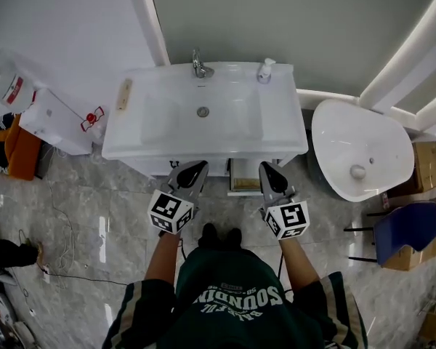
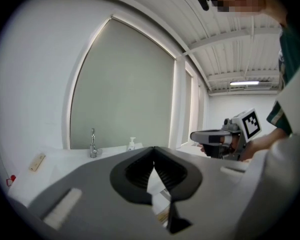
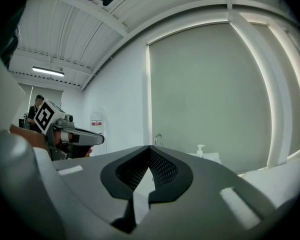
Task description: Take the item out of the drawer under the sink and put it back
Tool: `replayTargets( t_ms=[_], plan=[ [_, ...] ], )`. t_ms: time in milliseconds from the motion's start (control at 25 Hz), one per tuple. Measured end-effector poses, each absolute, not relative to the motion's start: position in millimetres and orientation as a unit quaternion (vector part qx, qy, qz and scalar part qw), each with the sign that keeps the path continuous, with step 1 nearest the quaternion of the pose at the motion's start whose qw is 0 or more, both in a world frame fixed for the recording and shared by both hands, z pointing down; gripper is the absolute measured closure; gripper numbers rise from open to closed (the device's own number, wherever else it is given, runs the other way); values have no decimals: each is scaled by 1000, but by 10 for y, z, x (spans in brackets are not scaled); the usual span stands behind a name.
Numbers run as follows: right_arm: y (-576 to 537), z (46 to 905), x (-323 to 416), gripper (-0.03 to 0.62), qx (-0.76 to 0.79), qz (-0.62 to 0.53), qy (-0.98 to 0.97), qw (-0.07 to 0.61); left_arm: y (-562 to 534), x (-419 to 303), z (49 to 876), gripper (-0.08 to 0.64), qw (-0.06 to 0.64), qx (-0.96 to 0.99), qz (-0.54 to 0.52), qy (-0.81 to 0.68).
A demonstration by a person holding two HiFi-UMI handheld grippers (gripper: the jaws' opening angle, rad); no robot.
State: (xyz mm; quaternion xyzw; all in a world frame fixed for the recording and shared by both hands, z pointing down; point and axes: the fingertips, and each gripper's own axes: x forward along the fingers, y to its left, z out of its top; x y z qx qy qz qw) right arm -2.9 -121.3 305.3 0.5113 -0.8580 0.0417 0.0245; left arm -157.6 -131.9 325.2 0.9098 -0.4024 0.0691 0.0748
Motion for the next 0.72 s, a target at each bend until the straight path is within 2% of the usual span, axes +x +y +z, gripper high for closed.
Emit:
replayTargets(
  t_ms=[360, 720],
  plan=[
    [-1359, 3266, 216, 591, 550, 69, -832, 36, -1649, -1209, 3450, 511, 79, 933, 110, -333],
    [-1259, 3931, 466, 591, 571, 112, -811, 66, -1646, -753, 4151, 509, 88, 947, 181, -251]
  ],
)
